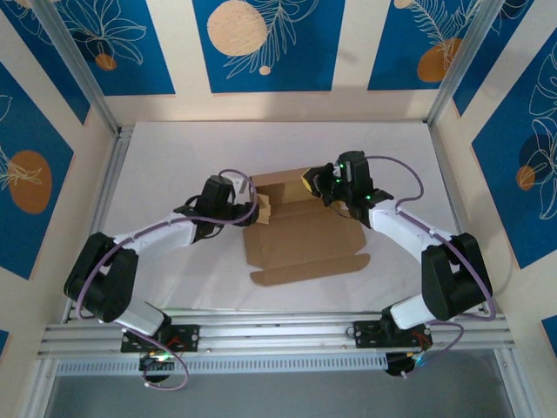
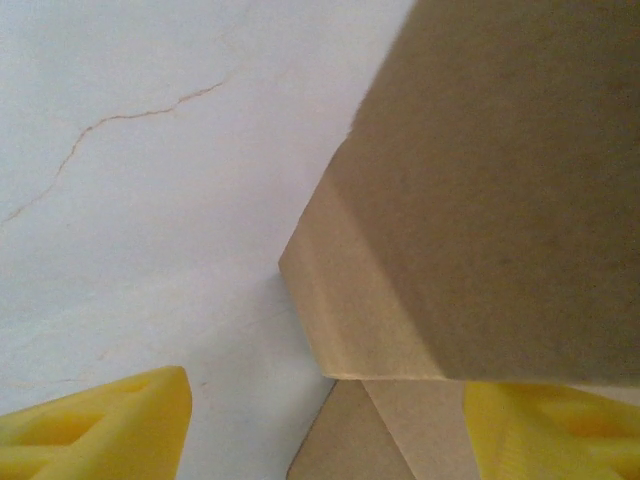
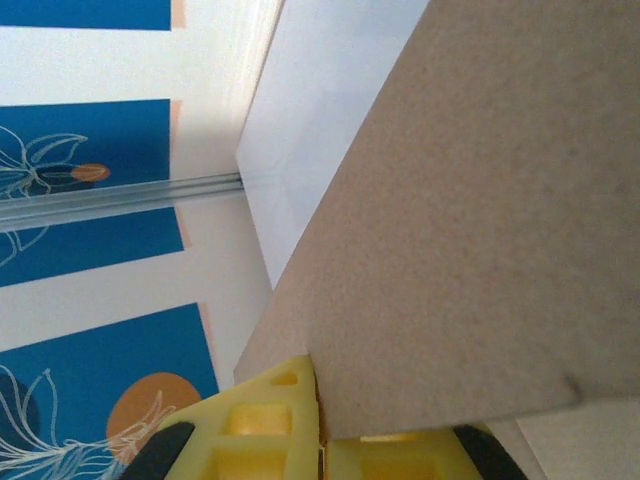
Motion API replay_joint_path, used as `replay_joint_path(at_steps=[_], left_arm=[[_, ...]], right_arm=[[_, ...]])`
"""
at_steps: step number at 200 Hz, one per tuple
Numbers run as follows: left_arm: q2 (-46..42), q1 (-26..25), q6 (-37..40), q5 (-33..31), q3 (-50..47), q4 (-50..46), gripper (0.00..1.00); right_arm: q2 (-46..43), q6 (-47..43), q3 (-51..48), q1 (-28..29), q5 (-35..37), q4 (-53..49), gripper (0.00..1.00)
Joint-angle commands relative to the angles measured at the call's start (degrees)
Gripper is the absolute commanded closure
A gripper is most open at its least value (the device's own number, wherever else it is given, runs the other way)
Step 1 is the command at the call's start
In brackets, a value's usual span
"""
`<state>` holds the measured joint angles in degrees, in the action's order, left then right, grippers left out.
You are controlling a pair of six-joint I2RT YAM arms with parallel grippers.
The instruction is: Fold the paper box
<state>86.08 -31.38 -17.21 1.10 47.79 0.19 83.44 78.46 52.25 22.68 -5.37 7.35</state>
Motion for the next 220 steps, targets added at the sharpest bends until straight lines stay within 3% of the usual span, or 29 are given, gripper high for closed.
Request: replay_joint_path(at_steps=[1, 91, 159, 220], left_arm=[[-1.14, -1.38, 2.46, -5.44, -1.49, 8.87, 0.28], [-1.67, -3.32, 6.03, -14.41, -9.29, 28.18, 0.29], [-1.53, -4.37, 8.94, -12.55, -14.84, 41.22, 0.26], [0.65, -4.26, 10.06, -12.28, -16.01, 46.72, 0.24]], right_arm=[[0.26, -2.43, -1.81, 1.89, 0.57, -3.78, 0.9], [1.05, -2.27, -2.13, 4.34, 2.16, -4.14, 0.9], [0.48, 0.65, -2.78, 4.06, 2.67, -4.91, 0.89], [1.02, 2.16, -1.3, 3.08, 0.39, -4.77, 0.88]])
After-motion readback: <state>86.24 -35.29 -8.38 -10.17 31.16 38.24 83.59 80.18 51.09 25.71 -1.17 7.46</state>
